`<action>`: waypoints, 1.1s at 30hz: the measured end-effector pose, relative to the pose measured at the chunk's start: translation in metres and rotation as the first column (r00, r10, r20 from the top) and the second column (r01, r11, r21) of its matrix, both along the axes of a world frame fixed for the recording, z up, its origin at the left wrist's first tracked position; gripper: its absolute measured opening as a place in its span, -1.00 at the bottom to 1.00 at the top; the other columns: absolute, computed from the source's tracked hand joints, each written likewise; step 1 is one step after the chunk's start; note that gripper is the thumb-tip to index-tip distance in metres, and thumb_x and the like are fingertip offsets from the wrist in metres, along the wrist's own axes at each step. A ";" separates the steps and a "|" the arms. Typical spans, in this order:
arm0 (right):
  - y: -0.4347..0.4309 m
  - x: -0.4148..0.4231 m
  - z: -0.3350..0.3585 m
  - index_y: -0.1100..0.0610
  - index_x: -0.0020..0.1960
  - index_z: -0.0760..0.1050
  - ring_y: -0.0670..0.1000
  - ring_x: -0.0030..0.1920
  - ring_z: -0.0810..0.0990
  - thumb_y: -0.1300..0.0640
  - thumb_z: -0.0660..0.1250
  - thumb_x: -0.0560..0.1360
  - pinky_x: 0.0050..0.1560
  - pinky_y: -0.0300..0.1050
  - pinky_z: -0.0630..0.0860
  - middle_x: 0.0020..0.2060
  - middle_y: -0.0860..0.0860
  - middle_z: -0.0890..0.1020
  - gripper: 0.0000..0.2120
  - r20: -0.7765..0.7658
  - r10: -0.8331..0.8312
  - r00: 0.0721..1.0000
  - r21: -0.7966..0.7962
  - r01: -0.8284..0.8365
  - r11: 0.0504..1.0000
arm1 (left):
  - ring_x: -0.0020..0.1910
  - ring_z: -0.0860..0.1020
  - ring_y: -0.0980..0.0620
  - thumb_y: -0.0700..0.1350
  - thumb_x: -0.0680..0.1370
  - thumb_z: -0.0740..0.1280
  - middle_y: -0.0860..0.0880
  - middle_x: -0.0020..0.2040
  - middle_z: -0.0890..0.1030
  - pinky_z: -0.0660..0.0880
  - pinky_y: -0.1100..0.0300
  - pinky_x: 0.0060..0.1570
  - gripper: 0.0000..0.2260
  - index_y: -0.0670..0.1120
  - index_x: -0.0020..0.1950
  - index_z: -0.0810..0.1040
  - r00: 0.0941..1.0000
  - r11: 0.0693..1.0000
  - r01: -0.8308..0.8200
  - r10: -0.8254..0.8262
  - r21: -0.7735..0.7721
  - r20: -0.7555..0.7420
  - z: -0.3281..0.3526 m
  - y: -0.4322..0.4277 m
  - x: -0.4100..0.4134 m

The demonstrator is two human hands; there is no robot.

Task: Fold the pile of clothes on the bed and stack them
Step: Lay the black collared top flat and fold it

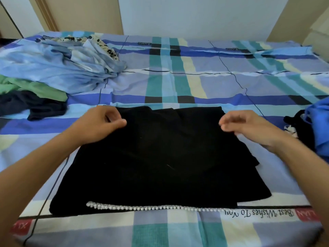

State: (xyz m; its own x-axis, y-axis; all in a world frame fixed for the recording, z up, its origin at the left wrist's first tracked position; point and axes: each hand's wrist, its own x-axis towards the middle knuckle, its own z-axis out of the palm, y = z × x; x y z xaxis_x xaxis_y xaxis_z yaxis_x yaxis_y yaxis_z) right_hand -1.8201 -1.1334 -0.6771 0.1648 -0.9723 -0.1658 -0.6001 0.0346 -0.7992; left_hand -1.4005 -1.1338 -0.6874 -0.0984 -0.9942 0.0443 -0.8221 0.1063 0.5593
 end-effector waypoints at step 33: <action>-0.042 -0.013 -0.026 0.00 0.57 0.08 0.02 -0.01 0.56 -0.09 0.44 0.51 -0.14 -0.14 0.48 0.19 0.12 0.51 -0.21 -0.008 -0.372 0.928 0.221 0.364 0.905 | 0.27 0.36 -0.22 0.23 0.53 0.30 -0.14 0.26 0.44 0.34 -0.15 0.22 -0.53 -0.06 0.28 0.51 0.950 0.954 -0.011 0.103 -0.299 0.293 -0.028 -0.032 -0.027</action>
State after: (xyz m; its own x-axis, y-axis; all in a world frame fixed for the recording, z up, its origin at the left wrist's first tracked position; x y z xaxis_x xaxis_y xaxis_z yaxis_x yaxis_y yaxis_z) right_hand -1.8331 -1.1757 -0.7028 -0.1888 -0.9064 -0.3778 -0.4843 0.4207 -0.7671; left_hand -1.4273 -1.1654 -0.7151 -0.0966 -0.9464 0.3083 -0.9563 0.1741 0.2349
